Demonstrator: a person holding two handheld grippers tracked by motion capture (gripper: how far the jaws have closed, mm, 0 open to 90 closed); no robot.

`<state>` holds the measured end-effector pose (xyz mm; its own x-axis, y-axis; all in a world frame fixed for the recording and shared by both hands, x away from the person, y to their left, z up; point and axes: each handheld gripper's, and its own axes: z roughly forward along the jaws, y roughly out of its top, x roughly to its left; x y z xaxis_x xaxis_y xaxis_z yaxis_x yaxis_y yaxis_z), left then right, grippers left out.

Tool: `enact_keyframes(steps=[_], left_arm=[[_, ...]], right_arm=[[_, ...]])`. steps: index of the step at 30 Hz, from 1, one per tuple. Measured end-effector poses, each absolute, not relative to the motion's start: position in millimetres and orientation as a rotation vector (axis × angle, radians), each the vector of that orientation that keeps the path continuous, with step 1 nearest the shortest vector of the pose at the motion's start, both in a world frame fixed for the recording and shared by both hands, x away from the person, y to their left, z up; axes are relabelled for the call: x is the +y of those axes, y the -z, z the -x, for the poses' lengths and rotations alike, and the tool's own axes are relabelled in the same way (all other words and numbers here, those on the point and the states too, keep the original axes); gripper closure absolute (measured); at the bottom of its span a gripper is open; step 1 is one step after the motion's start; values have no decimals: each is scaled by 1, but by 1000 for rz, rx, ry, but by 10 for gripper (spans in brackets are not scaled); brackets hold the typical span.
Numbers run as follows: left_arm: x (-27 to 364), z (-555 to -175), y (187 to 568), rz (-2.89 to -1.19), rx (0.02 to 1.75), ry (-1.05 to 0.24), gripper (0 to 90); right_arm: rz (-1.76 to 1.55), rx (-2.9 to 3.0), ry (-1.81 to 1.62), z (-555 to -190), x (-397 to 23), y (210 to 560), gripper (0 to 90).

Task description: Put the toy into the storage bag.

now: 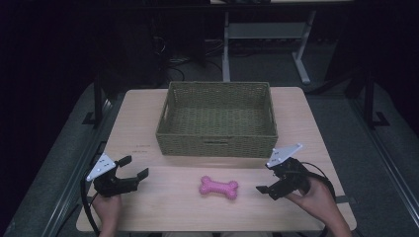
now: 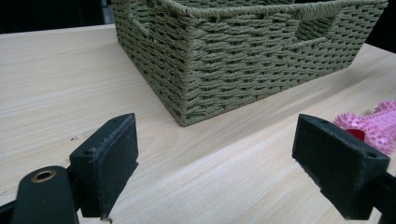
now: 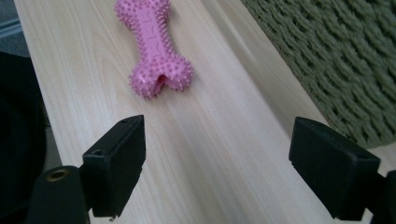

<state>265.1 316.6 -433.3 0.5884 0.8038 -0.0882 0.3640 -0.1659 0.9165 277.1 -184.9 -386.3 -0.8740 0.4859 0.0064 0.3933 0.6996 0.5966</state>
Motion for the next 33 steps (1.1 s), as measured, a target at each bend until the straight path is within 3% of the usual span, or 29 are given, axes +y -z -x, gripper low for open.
enact_keyframes(steps=[33], left_arm=[[317, -266, 433, -1768, 963, -528, 139]], right_arm=[[-441, 2947, -787, -302, -101, 380, 178]])
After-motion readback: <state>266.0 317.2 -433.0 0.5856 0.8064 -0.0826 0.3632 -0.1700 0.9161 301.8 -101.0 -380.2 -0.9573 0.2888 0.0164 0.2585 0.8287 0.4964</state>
